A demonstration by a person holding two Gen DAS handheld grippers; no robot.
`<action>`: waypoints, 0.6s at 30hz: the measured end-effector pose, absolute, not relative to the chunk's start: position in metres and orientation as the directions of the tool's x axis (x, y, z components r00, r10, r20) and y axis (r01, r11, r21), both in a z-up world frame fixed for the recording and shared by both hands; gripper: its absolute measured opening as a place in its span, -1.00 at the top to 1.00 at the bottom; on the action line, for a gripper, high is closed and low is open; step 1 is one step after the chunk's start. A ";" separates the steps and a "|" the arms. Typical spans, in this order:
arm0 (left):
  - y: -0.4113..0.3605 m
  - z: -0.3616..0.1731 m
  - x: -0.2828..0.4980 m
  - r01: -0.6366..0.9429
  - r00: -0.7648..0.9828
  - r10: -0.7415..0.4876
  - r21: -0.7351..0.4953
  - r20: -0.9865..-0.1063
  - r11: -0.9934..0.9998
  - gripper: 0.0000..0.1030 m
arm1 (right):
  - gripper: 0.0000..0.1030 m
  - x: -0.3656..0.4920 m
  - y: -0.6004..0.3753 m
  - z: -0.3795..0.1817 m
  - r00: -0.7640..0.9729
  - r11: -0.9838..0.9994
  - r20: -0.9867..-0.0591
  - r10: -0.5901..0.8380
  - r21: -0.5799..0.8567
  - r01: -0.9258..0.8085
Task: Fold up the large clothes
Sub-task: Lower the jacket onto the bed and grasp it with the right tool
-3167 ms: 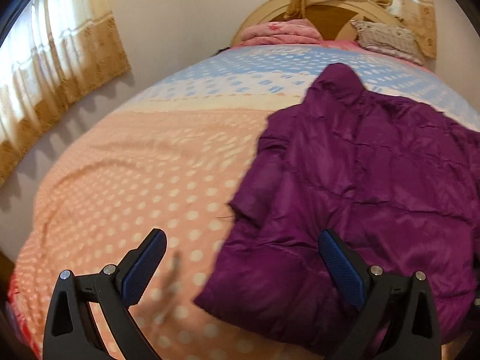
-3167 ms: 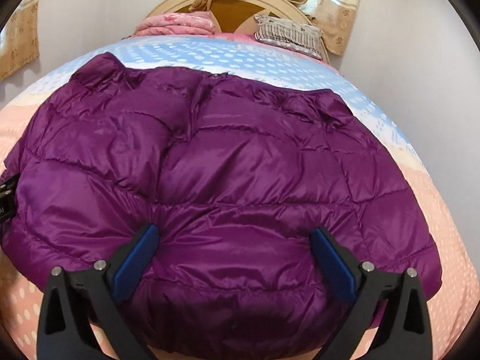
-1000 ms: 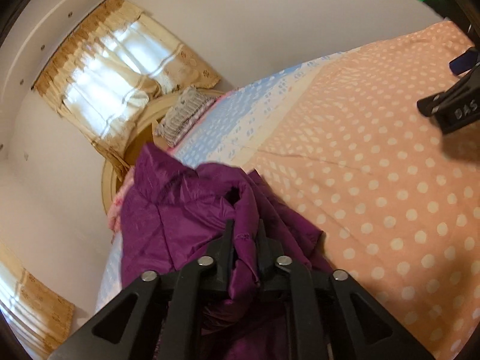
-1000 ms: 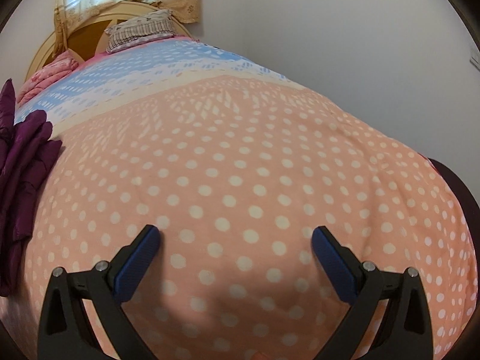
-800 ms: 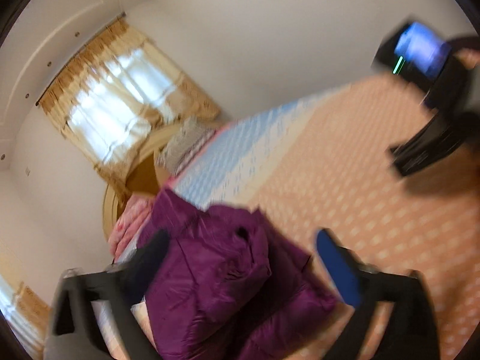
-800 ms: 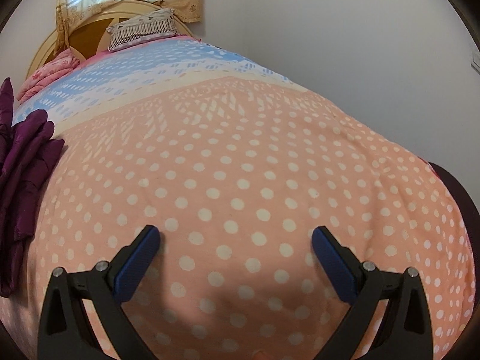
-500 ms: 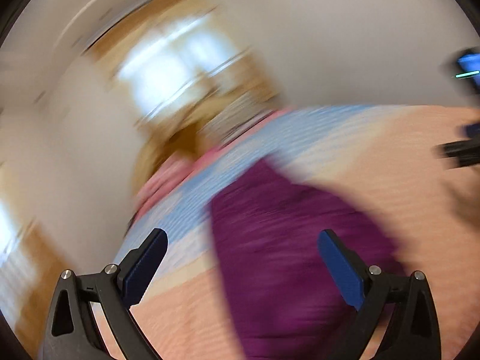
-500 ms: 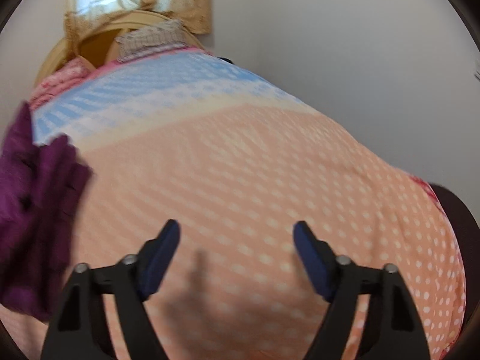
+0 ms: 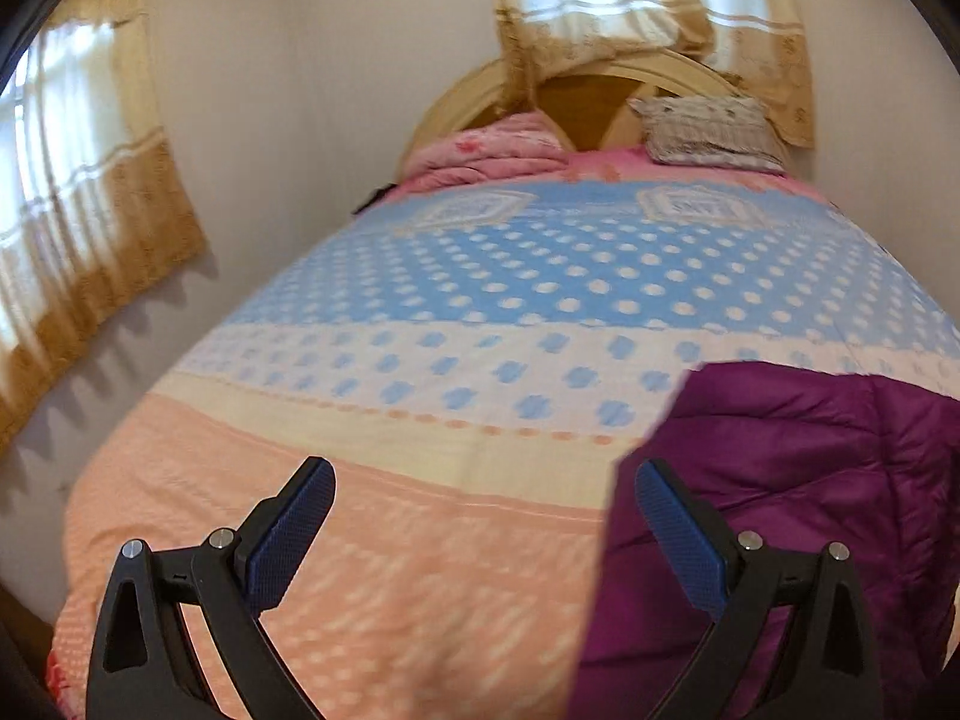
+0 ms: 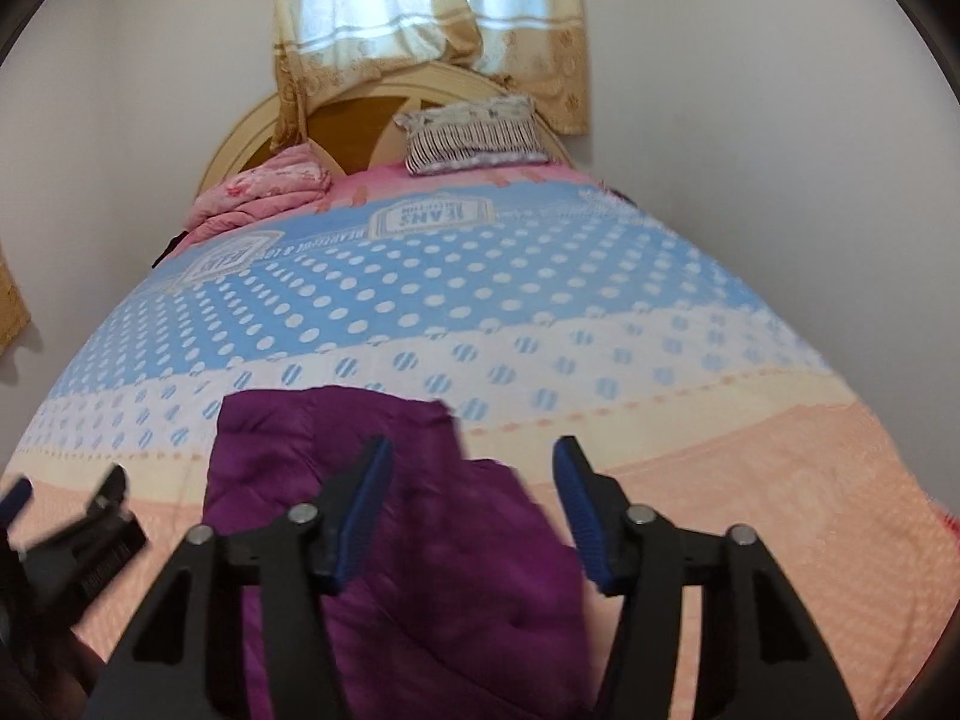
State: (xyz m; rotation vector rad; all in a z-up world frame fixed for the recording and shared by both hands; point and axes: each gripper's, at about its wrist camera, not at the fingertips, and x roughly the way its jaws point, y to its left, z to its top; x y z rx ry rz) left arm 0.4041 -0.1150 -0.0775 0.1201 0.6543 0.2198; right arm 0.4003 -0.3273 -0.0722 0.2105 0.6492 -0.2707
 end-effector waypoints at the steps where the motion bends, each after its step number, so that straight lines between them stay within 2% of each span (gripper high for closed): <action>1: -0.123 -0.083 0.409 -0.146 0.773 0.224 0.178 -0.593 0.973 -0.95 | -0.11 0.403 -0.326 -0.080 0.753 0.941 -0.630 -0.189 0.104 0.322; 6: -0.168 -0.124 0.432 -0.047 0.751 0.180 0.220 -0.635 0.974 -0.95 | -0.11 0.395 -0.347 -0.127 0.711 0.923 -0.676 -0.193 0.120 0.365; 9: -0.184 -0.138 0.428 -0.028 0.767 0.172 0.236 -0.618 0.971 -0.96 | -0.11 0.387 -0.360 -0.148 0.704 0.912 -0.690 -0.169 0.161 0.377; 11: -0.190 -0.145 0.426 -0.045 0.779 0.192 0.253 -0.597 0.966 -0.98 | -0.11 0.384 -0.360 -0.150 0.711 0.911 -0.679 -0.180 0.158 0.381; 18: -0.187 -0.159 0.438 -0.037 0.753 0.166 0.210 -0.637 0.977 -0.98 | -0.12 0.387 -0.357 -0.158 0.702 0.915 -0.686 -0.192 0.134 0.381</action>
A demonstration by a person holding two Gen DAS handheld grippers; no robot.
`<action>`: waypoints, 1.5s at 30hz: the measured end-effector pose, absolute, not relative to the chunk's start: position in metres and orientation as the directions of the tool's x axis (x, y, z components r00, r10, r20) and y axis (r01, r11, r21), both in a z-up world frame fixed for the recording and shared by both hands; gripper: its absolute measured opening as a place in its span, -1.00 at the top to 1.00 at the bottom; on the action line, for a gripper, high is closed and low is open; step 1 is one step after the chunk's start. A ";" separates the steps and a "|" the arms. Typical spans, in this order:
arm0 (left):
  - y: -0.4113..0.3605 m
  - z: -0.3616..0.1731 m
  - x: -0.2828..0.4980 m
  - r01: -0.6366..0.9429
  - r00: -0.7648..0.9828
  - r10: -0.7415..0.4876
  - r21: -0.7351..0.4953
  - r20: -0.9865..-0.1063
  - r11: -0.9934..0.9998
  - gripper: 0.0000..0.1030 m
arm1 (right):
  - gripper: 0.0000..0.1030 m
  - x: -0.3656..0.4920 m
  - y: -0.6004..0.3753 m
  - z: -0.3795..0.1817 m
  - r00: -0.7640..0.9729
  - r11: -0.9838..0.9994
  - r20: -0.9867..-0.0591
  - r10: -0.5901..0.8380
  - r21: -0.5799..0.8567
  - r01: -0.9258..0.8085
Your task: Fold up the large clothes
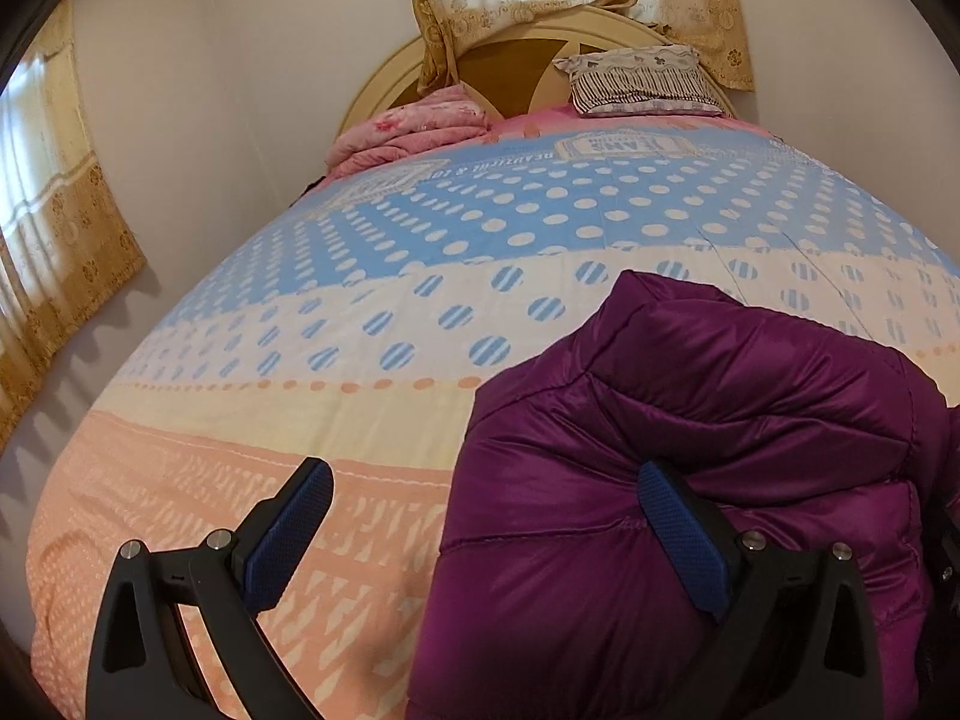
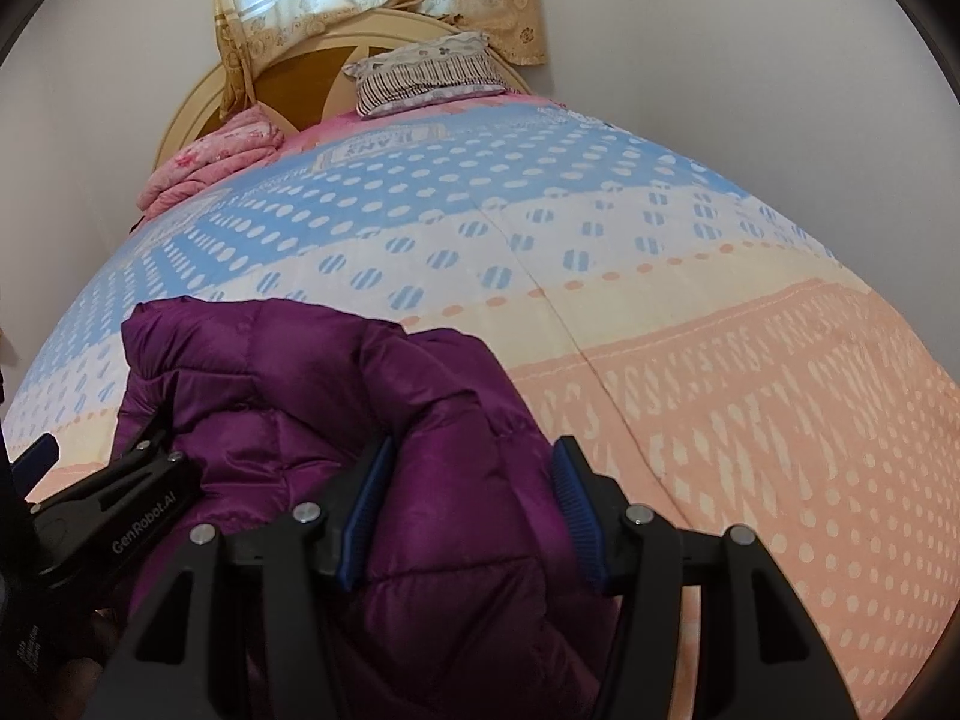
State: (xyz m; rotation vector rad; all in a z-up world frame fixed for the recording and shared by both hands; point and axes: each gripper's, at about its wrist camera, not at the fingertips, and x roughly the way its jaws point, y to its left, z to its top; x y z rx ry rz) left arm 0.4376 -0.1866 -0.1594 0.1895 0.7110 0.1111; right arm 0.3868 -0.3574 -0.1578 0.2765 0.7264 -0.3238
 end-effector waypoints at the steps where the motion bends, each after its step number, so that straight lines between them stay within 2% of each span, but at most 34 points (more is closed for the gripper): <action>1: -0.186 -0.161 0.438 -0.033 0.749 0.161 0.206 -0.643 0.978 -0.98 | -0.12 0.387 -0.358 -0.160 0.701 0.914 -0.687 -0.192 0.136 0.383; 26: -0.190 -0.173 0.443 -0.015 0.733 0.166 0.228 -0.660 0.974 -0.98 | -0.34 0.394 -0.365 -0.184 0.647 0.906 -0.742 -0.176 0.135 0.401; 45: -0.191 -0.173 0.443 -0.014 0.733 0.166 0.230 -0.660 0.973 -0.98 | -0.40 0.397 -0.364 -0.188 0.629 0.909 -0.752 -0.197 0.100 0.404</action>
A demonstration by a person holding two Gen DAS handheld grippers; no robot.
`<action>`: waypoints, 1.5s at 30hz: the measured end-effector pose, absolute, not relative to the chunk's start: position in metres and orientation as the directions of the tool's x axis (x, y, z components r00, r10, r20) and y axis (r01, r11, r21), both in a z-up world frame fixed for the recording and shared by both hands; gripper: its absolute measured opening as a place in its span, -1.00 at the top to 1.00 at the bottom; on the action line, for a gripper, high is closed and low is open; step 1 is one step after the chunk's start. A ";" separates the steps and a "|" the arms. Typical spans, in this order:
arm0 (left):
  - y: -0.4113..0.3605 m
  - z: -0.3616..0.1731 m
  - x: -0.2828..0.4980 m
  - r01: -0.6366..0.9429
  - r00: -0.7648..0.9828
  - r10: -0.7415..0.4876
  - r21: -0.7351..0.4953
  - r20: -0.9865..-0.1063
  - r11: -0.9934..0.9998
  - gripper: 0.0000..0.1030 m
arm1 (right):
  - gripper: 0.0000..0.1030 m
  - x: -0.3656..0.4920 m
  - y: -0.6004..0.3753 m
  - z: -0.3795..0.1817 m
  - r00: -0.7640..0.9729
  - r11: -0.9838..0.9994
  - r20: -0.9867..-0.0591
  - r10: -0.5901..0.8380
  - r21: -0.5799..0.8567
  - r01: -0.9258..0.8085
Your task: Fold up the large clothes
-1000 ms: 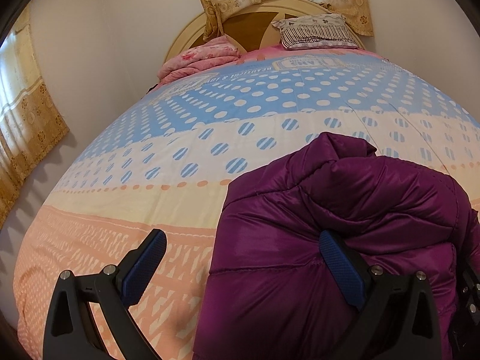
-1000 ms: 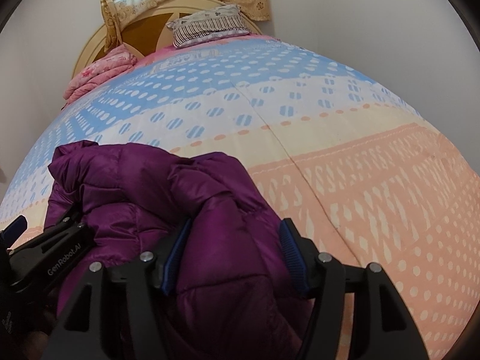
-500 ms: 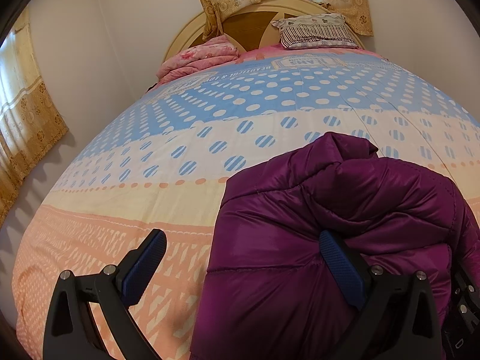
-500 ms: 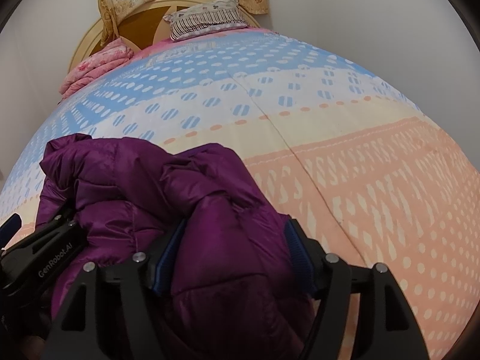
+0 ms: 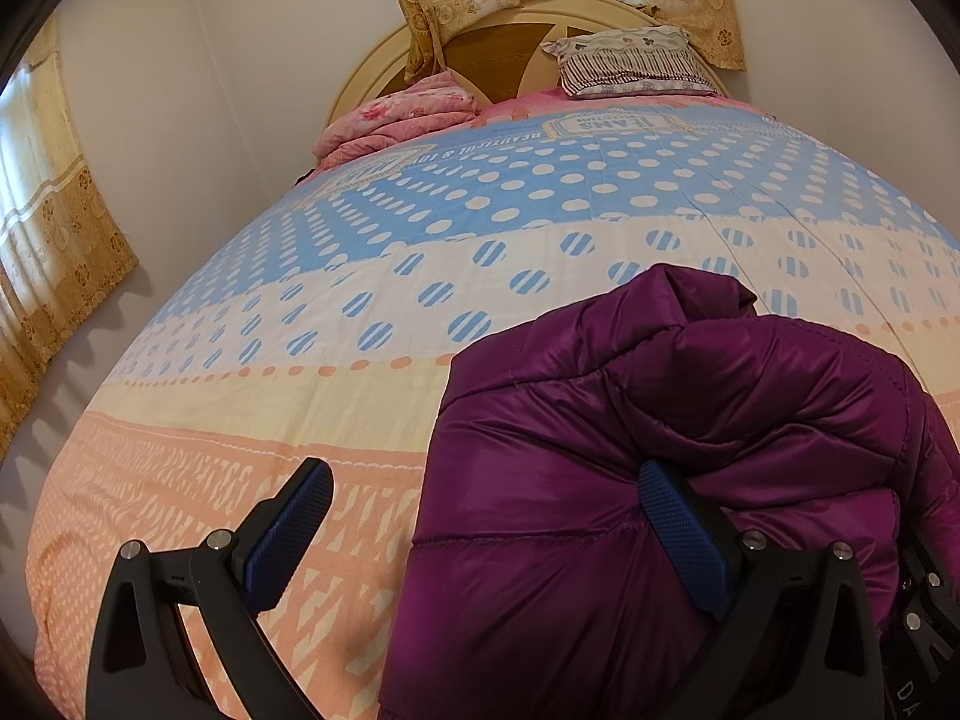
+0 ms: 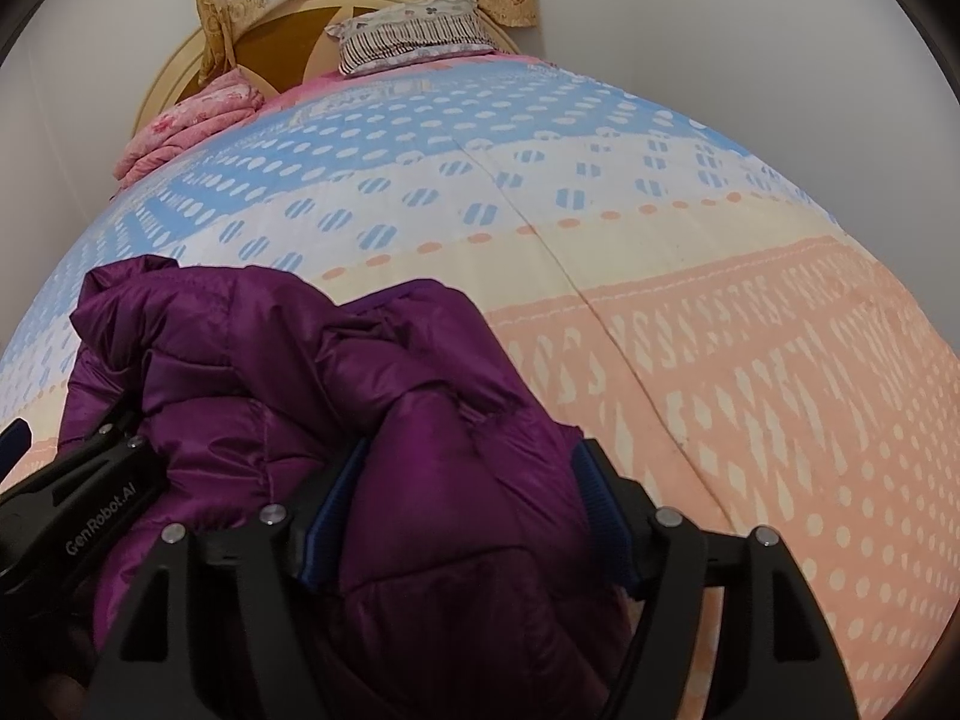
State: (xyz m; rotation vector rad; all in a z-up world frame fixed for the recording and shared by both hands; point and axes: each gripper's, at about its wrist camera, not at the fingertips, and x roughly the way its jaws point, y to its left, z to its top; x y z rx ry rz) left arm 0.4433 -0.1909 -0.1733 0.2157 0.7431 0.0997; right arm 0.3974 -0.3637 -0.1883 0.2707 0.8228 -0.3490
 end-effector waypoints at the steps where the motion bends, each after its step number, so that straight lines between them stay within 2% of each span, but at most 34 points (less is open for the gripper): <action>1: -0.191 -0.173 0.443 -0.013 0.733 0.166 0.229 -0.660 0.973 -0.98 | -0.41 0.398 -0.364 -0.189 0.628 0.909 -0.753 -0.198 0.099 0.405; 45: -0.192 -0.175 0.444 -0.008 0.738 0.164 0.235 -0.654 0.972 -0.98 | -0.51 0.400 -0.363 -0.194 0.614 0.908 -0.761 -0.212 0.079 0.412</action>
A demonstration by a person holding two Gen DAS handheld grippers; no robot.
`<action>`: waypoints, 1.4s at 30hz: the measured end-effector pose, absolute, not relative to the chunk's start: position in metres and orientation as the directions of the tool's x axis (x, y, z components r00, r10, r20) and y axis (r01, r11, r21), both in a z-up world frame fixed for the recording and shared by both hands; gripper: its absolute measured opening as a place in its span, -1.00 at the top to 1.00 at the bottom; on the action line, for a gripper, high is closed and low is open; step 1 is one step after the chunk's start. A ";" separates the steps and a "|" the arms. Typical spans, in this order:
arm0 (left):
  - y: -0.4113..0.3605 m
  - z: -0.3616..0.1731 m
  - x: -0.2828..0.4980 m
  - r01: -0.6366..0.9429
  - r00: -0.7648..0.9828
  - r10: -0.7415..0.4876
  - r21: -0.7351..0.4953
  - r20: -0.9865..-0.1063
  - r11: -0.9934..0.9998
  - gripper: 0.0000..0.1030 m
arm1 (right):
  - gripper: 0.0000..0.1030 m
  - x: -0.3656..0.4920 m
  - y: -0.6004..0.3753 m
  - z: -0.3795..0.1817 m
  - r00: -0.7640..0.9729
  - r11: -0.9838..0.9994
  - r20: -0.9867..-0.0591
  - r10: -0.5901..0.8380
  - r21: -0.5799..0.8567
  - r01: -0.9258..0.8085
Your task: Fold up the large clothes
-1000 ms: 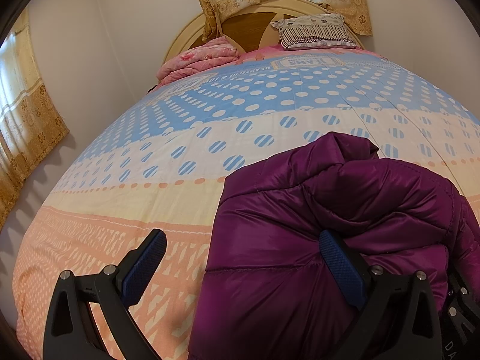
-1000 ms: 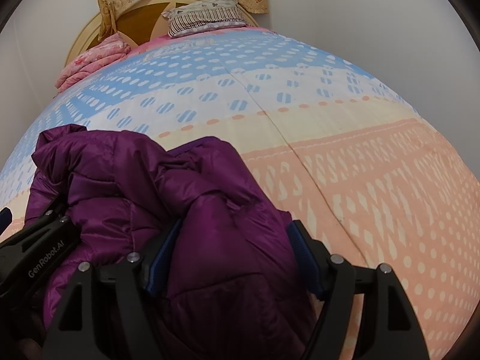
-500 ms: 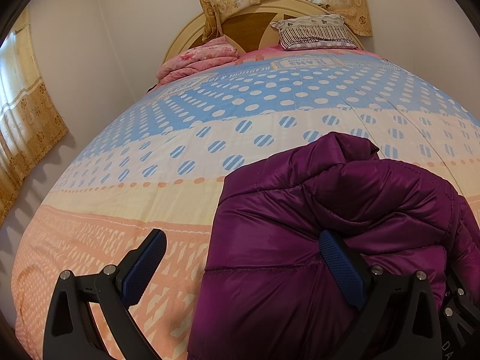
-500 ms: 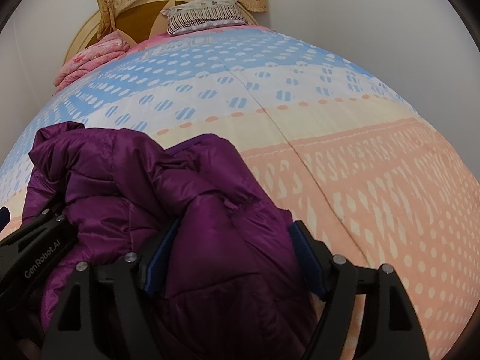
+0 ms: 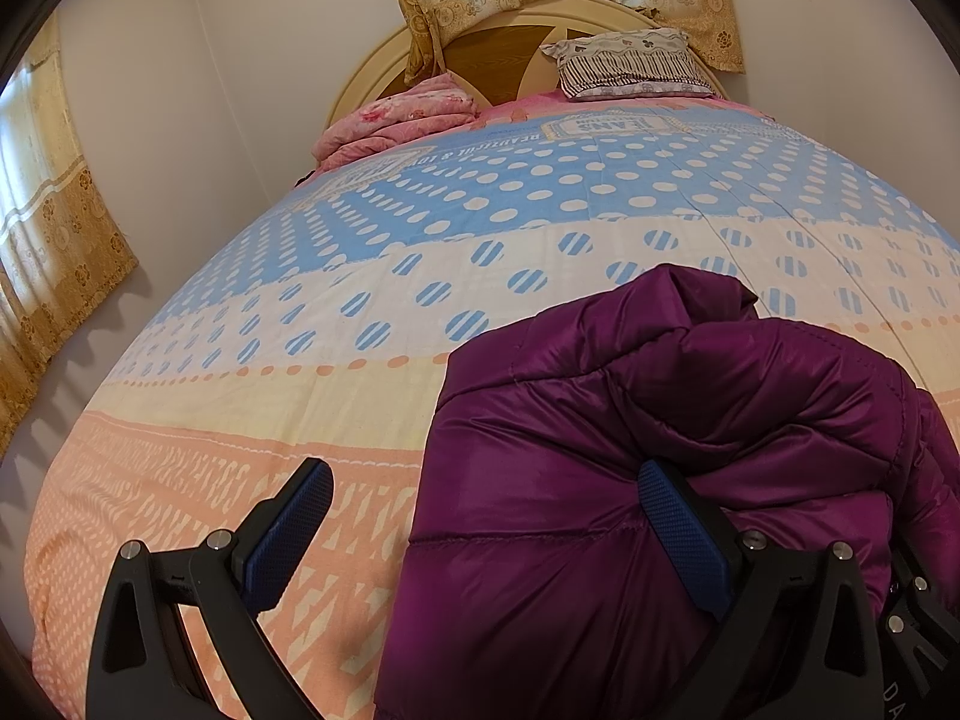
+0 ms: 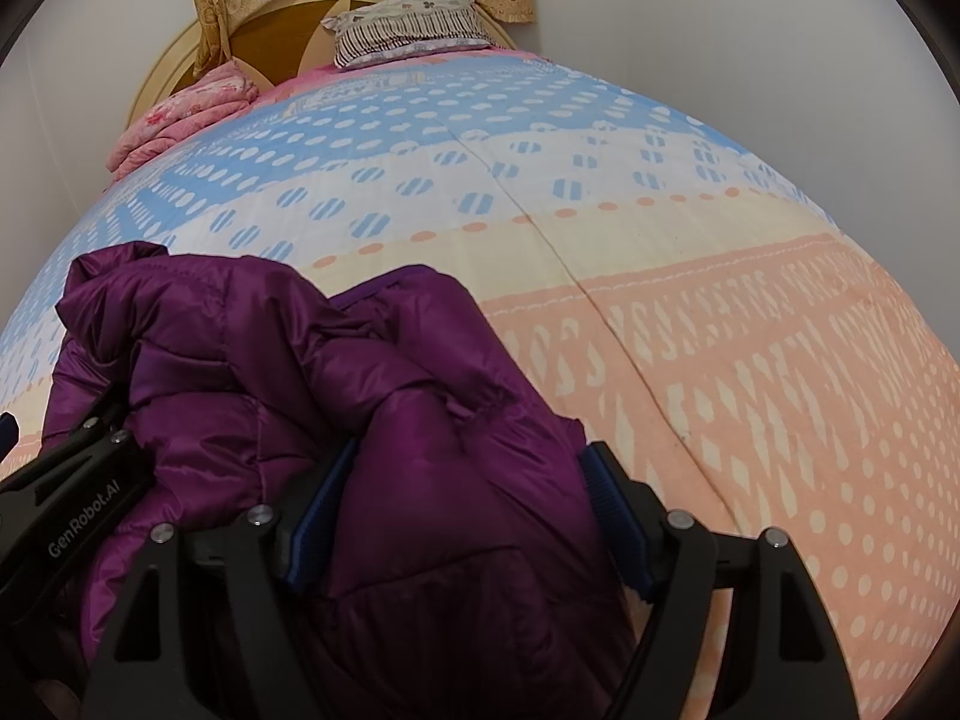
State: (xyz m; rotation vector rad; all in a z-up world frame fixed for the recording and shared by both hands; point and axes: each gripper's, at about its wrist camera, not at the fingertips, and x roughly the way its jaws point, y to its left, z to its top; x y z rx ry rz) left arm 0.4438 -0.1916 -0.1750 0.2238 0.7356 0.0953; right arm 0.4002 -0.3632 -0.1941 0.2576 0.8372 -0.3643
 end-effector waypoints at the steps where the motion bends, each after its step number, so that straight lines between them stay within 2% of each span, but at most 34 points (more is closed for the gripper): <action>1: -0.192 -0.175 0.443 -0.008 0.738 0.163 0.234 -0.654 0.972 -0.98 | -0.51 0.400 -0.363 -0.194 0.614 0.908 -0.761 -0.212 0.079 0.412; 14: -0.192 -0.176 0.445 0.003 0.731 0.147 0.219 -0.666 0.976 -0.98 | -0.52 0.400 -0.363 -0.195 0.614 0.907 -0.762 -0.208 0.085 0.413; 17: -0.182 -0.170 0.446 0.058 0.693 0.075 0.159 -0.717 0.986 -0.98 | -0.55 0.401 -0.365 -0.195 0.612 0.907 -0.769 -0.183 0.108 0.408; 19: -0.164 -0.156 0.438 0.095 0.663 0.022 0.113 -0.748 0.989 -0.98 | -0.55 0.398 -0.372 -0.190 0.611 0.912 -0.783 -0.118 0.158 0.378; 21: -0.140 -0.140 0.416 0.117 0.679 -0.052 0.038 -0.732 0.992 -0.98 | -0.55 0.382 -0.379 -0.178 0.633 0.910 -0.773 -0.042 0.232 0.343; 24: -0.109 -0.135 0.387 0.180 0.684 -0.159 -0.047 -0.712 0.983 -0.98 | -0.55 0.344 -0.383 -0.156 0.710 0.902 -0.703 -0.048 0.274 0.332; 28: -0.097 -0.159 0.371 0.209 0.638 -0.206 -0.090 -0.742 0.974 -0.97 | -0.55 0.333 -0.376 -0.172 0.675 0.916 -0.738 -0.001 0.270 0.297; 35: -0.120 -0.173 0.354 0.257 0.676 -0.178 0.003 -0.715 0.966 -0.98 | -0.55 0.320 -0.374 -0.198 0.674 0.909 -0.737 0.046 0.310 0.278; 42: -0.130 -0.181 0.358 0.283 0.656 -0.195 -0.002 -0.729 0.959 -0.97 | -0.51 0.318 -0.370 -0.199 0.684 0.930 -0.728 0.044 0.279 0.237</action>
